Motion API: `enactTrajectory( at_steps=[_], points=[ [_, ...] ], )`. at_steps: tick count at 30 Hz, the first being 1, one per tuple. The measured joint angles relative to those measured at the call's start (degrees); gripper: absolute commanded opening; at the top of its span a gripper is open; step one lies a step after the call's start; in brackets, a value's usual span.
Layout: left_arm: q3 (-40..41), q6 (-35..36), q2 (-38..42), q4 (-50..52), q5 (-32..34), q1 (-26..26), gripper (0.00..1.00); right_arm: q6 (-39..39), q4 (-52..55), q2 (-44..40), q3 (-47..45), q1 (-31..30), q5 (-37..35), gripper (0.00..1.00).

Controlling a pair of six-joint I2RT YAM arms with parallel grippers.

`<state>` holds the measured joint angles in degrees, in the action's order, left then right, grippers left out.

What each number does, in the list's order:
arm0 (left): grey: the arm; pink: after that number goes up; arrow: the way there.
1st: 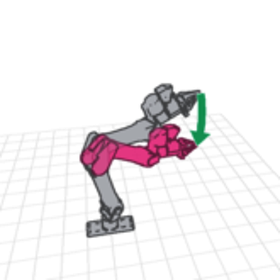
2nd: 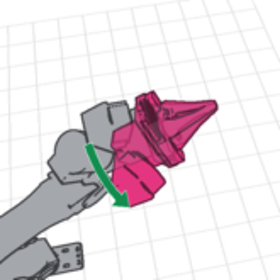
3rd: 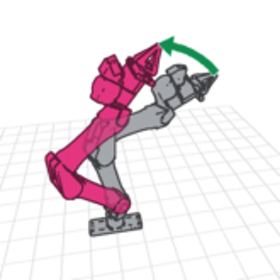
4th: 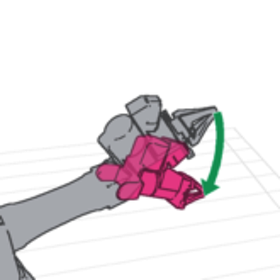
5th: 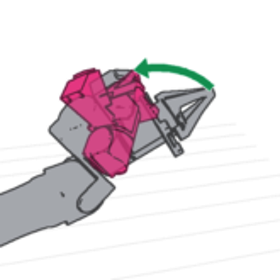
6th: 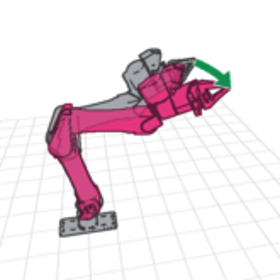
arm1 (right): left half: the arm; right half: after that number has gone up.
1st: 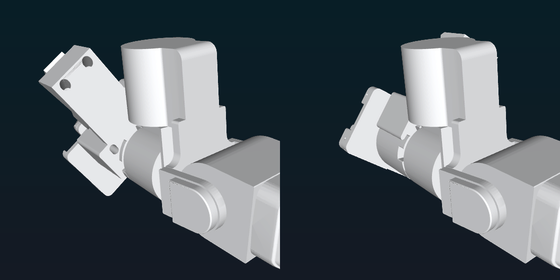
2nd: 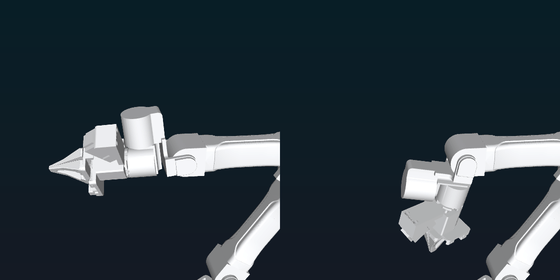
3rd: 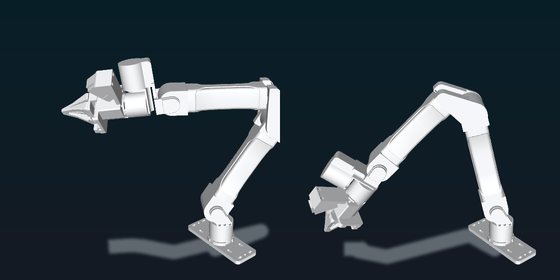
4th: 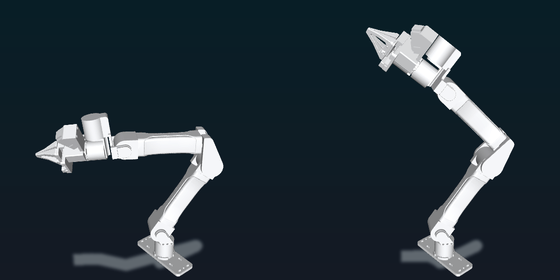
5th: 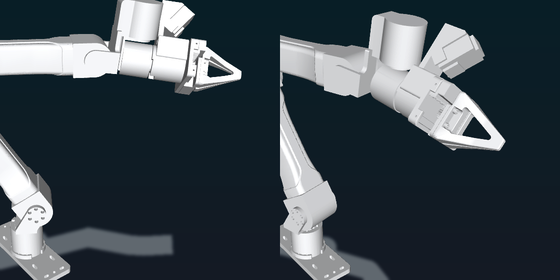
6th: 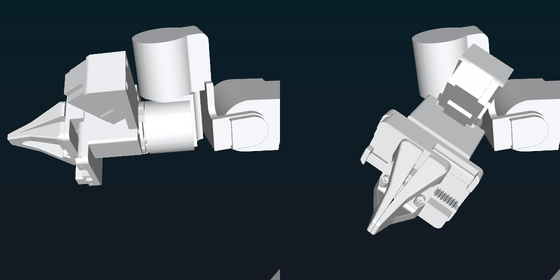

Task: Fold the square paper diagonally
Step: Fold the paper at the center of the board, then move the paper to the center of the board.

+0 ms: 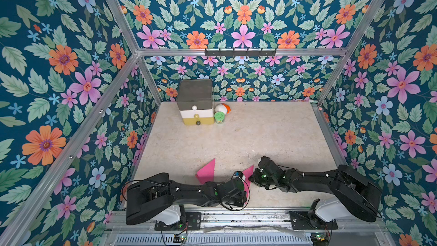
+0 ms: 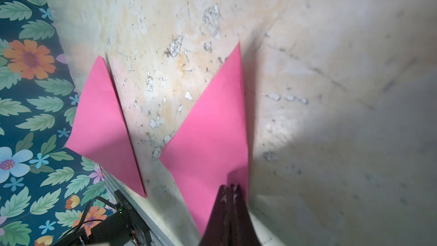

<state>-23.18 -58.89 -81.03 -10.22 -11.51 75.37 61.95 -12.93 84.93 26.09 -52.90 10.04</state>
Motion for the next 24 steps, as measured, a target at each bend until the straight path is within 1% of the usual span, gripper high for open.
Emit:
enactTrajectory(
  at_steps=[2,3,5,7,10,12,15,17,20,21,22,24],
  points=[
    [2.6,-1.6,2.4,-0.7,-2.4,0.9,0.0,0.0,-0.7,0.3,0.0,0.4,0.2,0.0],
    [4.4,-2.2,4.4,-0.7,-2.6,1.5,0.0,0.0,-1.1,0.3,0.0,0.7,0.3,0.0],
    [5.7,-3.0,8.9,2.5,-3.3,1.3,0.0,-0.1,-1.4,0.5,0.1,1.1,0.5,0.0],
    [5.4,-3.9,13.0,8.9,-1.6,1.3,0.0,-0.2,-1.1,0.6,0.6,1.4,0.5,0.0],
    [1.5,-3.5,19.7,24.3,0.2,-0.7,0.0,-0.7,0.2,1.0,1.9,1.7,-0.1,0.0],
    [-3.4,-2.0,22.9,31.8,3.2,-4.0,0.0,-1.3,0.9,2.0,3.2,1.9,-0.3,0.0],
    [-9.1,1.2,25.6,38.6,8.5,-11.7,0.0,-2.1,1.0,4.6,5.9,2.6,-0.3,0.0],
    [-11.5,3.4,26.5,42.1,11.5,-17.0,0.0,-3.1,1.0,7.1,8.5,3.4,-0.2,0.0],
    [-15.3,6.9,26.1,44.1,15.2,-22.9,0.0,-4.9,1.7,10.5,13.0,4.0,-0.6,0.0],
    [-16.7,8.0,25.6,44.1,16.6,-23.9,0.03,-5.6,2.7,10.8,14.0,4.0,-1.0,0.0],
    [-18.2,9.0,25.1,43.8,17.5,-24.5,0.08,-6.3,4.6,10.3,14.9,4.0,-1.5,0.0],
    [-21.4,11.2,24.5,42.9,20.8,-24.8,0.22,-7.8,8.7,7.2,16.8,3.8,-2.7,0.0]
  ],
)
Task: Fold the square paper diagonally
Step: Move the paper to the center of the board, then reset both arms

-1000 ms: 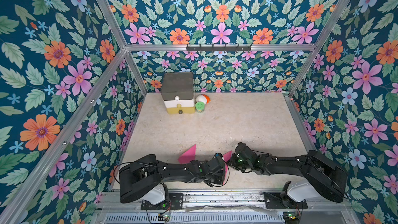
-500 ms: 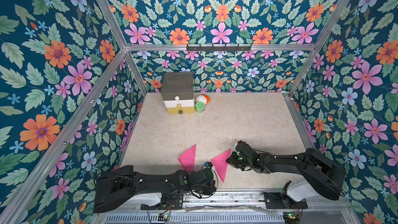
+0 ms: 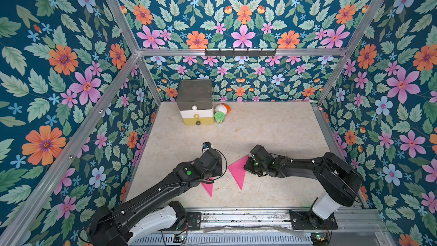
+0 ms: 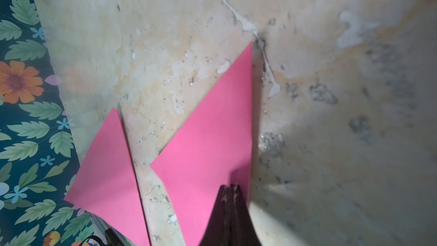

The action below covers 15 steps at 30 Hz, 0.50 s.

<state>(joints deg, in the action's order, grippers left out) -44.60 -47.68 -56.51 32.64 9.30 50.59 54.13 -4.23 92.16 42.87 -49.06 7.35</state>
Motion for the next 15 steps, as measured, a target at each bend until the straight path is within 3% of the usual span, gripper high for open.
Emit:
enactTrajectory(
  at_steps=[3,5,8,10,12,13,15],
  points=[
    [-5.0,2.9,0.3,-2.0,6.4,-0.3,0.45,-2.4,5.1,-7.0,4.6,-0.1,-3.5,0.34],
    [-8.9,5.0,0.8,-3.5,11.5,-0.6,0.6,-4.4,8.5,-12.1,7.3,0.0,-7.5,0.45],
    [-13.9,9.3,0.8,-6.3,18.9,-1.0,0.74,-7.9,12.2,-20.2,9.9,0.1,-15.7,0.58],
    [-15.7,12.5,0.2,-9.1,26.2,-1.0,0.82,-10.5,12.6,-26.4,9.1,0.2,-22.5,0.99],
    [-14.1,18.0,0.1,-14.3,34.5,-1.4,0.88,-14.2,10.0,-33.2,5.1,0.3,-30.5,0.99],
    [-11.9,21.9,0.2,-18.2,38.4,-1.9,0.99,-17.1,6.8,-37.3,1.0,0.3,-35.1,0.99],
    [-8.0,28.1,0.3,-24.2,45.2,-3.5,0.99,-23.4,-0.3,-45.2,-8.9,0.3,-44.4,0.99]
  ],
)
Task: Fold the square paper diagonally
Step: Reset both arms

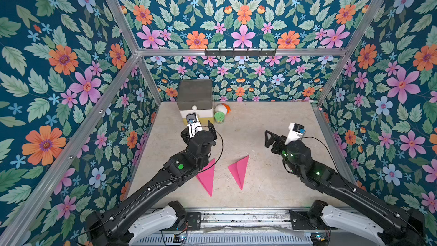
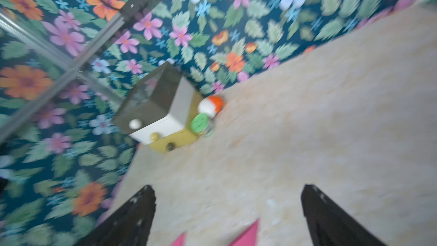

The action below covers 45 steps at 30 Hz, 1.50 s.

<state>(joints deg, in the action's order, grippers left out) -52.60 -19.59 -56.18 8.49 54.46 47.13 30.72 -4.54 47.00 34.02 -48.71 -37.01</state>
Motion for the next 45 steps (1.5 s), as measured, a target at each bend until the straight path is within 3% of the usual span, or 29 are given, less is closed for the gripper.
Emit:
enactTrajectory(
  at_steps=[3,6,10,14,17,23,26,29,32,45],
  points=[
    [8.1,7.3,1.8,-13.3,5.7,-6.2,0.99,-12.9,-16.1,-10.6,-16.0,3.2,-11.2,0.99],
    [16.7,12.0,1.0,-26.1,7.0,-16.1,0.99,-21.7,-29.1,-16.6,-27.2,13.2,-17.1,0.99],
    [23.9,11.1,-5.8,-33.7,4.7,-29.1,0.99,-19.7,-29.8,-16.3,-32.0,33.7,-18.4,0.99],
    [35.5,11.5,-14.0,-43.8,-0.3,-34.3,0.99,-17.9,-36.7,-6.6,-33.8,41.9,-14.3,0.99],
    [39.7,12.6,-18.8,-51.4,-4.7,-34.7,0.99,-18.4,-51.8,6.1,-33.8,45.0,-4.8,0.99],
    [43.5,16.2,-30.7,-77.0,-12.3,-36.8,0.99,-22.4,-74.4,34.7,-33.1,50.0,12.9,0.99],
    [41.3,17.7,-32.0,-80.4,-20.3,-38.9,1.0,-24.4,-73.6,35.8,-29.1,50.4,21.2,0.99],
    [39.1,18.6,-35.8,-81.1,-29.0,-41.5,1.0,-24.4,-74.2,35.5,-28.2,50.9,23.5,0.99],
    [37.7,18.6,-36.1,-81.5,-32.5,-42.5,1.0,-24.4,-73.1,35.3,-28.2,51.0,24.1,0.99],
    [37.4,18.6,-35.7,-80.7,-36.5,-42.5,1.0,-24.5,-73.5,35.6,-28.2,50.9,24.1,0.99]
  ],
)
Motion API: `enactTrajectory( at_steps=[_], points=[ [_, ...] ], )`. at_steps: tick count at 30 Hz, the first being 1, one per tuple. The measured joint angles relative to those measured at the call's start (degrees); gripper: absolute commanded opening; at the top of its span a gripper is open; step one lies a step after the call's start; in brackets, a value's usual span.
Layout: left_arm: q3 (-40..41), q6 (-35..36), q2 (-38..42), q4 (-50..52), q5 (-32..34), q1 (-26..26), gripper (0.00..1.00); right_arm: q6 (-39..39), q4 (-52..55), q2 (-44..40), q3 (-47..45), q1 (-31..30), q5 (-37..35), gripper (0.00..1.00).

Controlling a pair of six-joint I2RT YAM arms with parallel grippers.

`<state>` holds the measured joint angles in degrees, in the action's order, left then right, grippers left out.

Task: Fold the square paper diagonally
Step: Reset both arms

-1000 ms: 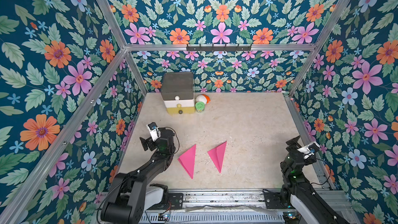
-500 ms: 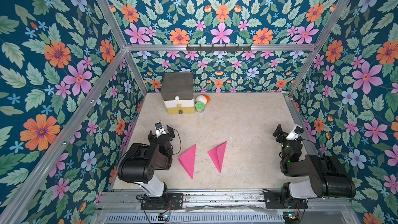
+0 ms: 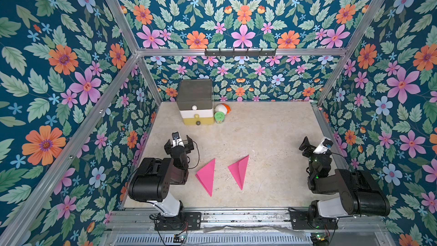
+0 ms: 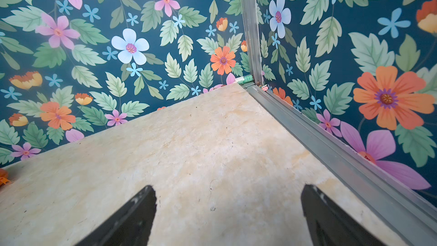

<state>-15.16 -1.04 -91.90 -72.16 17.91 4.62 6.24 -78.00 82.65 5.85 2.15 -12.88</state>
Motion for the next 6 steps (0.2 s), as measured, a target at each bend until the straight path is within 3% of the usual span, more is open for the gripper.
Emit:
enactTrajectory(
  at_steps=[6],
  points=[
    [0.0,0.0,0.0,0.0,0.0,0.0,0.99,-0.1,0.3,0.1,0.6,-0.1,0.6,0.99]
  ],
)
